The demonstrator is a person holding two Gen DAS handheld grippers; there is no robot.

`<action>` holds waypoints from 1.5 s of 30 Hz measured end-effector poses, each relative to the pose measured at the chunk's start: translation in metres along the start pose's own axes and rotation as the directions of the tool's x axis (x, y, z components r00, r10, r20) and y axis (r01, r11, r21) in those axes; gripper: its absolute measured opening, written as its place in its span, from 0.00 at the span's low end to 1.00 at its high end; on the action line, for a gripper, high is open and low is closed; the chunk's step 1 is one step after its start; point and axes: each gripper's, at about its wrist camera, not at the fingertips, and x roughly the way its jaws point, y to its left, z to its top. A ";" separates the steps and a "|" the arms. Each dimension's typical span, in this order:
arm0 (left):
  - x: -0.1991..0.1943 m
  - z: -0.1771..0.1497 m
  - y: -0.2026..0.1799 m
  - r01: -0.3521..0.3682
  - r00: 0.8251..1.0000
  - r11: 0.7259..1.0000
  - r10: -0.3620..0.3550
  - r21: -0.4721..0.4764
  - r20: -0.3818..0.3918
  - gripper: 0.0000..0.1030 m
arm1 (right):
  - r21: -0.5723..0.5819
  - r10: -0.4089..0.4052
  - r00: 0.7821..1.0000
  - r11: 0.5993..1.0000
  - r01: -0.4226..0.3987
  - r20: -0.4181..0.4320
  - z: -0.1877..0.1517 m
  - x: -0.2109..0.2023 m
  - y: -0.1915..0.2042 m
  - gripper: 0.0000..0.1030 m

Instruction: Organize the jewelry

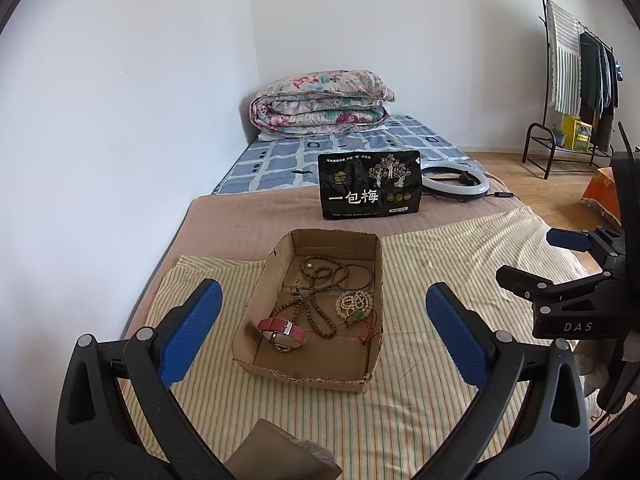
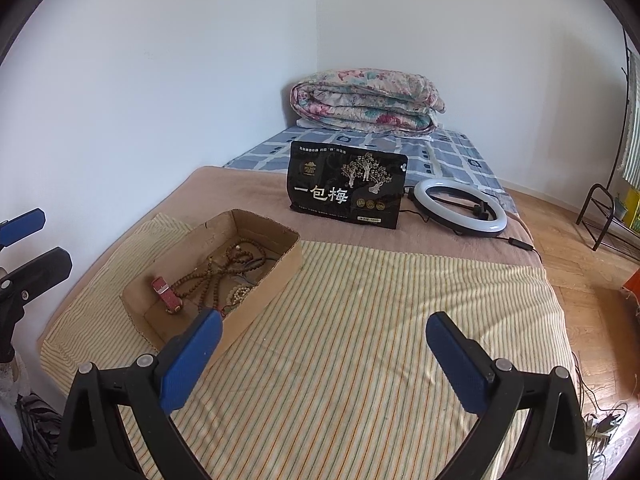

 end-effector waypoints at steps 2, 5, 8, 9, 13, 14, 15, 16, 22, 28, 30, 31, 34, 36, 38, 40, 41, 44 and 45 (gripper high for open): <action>0.000 0.000 -0.001 0.006 1.000 1.000 -0.006 -0.001 -0.002 1.00 | 0.002 0.002 1.000 1.000 -0.002 -0.002 0.000 0.001 0.000 1.00; -0.001 0.000 -0.001 0.006 1.000 1.000 -0.006 0.000 -0.001 1.00 | 0.006 0.004 1.000 1.000 -0.004 -0.007 0.000 0.002 -0.001 1.00; -0.001 0.000 -0.002 0.011 1.000 1.000 -0.011 0.004 -0.002 1.00 | 0.005 0.005 1.000 1.000 -0.005 -0.007 0.000 0.003 -0.001 1.00; -0.001 0.000 -0.003 0.011 1.000 1.000 -0.011 0.004 -0.002 1.00 | 0.004 0.006 1.000 1.000 -0.006 -0.008 -0.001 0.003 -0.001 1.00; -0.001 0.000 -0.003 0.011 1.000 1.000 -0.011 0.003 0.000 1.00 | 0.004 0.009 1.000 1.000 -0.009 -0.009 -0.001 0.003 0.000 1.00; -0.001 0.000 -0.003 0.011 1.000 1.000 -0.011 0.002 -0.001 1.00 | 0.003 0.009 1.000 1.000 -0.009 -0.010 -0.002 0.003 0.000 1.00; -0.001 0.000 -0.003 0.010 1.000 1.000 -0.010 0.002 -0.001 1.00 | 0.002 0.010 1.000 1.000 -0.010 -0.011 -0.002 0.003 0.000 1.00; -0.001 0.000 -0.003 0.011 1.000 1.000 -0.011 0.003 -0.002 1.00 | 0.003 0.010 1.000 1.000 -0.010 -0.010 -0.002 0.002 0.001 1.00; -0.001 0.000 -0.003 0.012 1.000 1.000 -0.012 0.003 -0.001 1.00 | 0.004 0.014 1.000 1.000 -0.013 -0.013 -0.003 0.002 0.000 1.00; -0.002 0.000 -0.004 0.011 1.000 1.000 -0.011 0.002 0.001 1.00 | 0.005 0.015 1.000 1.000 -0.015 -0.013 -0.003 0.002 0.000 1.00; -0.002 0.000 -0.003 0.010 1.000 1.000 -0.010 0.003 0.001 1.00 | 0.004 0.015 1.000 1.000 -0.015 -0.013 -0.003 0.002 0.000 1.00; -0.002 0.000 -0.003 0.010 1.000 1.000 -0.010 0.004 0.001 1.00 | 0.004 0.015 1.000 1.000 -0.015 -0.013 -0.003 0.002 0.000 1.00; -0.002 0.000 -0.003 0.010 1.000 1.000 -0.010 0.003 0.002 1.00 | 0.003 0.014 1.000 1.000 -0.014 -0.013 -0.003 0.002 0.000 1.00; -0.002 0.000 -0.004 0.008 1.000 1.000 -0.008 0.002 0.004 1.00 | 0.005 0.014 1.000 1.000 -0.014 -0.013 -0.003 0.002 0.000 1.00; -0.002 0.001 -0.004 0.010 1.000 1.000 -0.010 0.003 0.002 1.00 | 0.004 0.015 1.000 1.000 -0.015 -0.014 -0.003 0.002 0.000 1.00; -0.003 0.001 -0.004 0.009 1.000 1.000 -0.009 0.004 0.002 1.00 | 0.004 0.015 1.000 1.000 -0.015 -0.015 -0.003 0.002 0.000 1.00; -0.003 0.001 -0.004 0.008 1.000 1.000 -0.008 0.005 0.003 1.00 | 0.004 0.014 1.000 1.000 -0.014 -0.014 -0.003 0.002 0.000 1.00; -0.003 0.000 -0.003 0.009 1.000 1.000 -0.009 0.002 0.003 1.00 | 0.004 0.015 1.000 1.000 -0.015 -0.014 -0.003 0.002 0.000 1.00; -0.003 0.001 -0.004 0.009 1.000 1.000 -0.009 0.003 0.003 1.00 | 0.004 0.015 1.000 1.000 -0.015 -0.015 -0.003 0.002 0.000 1.00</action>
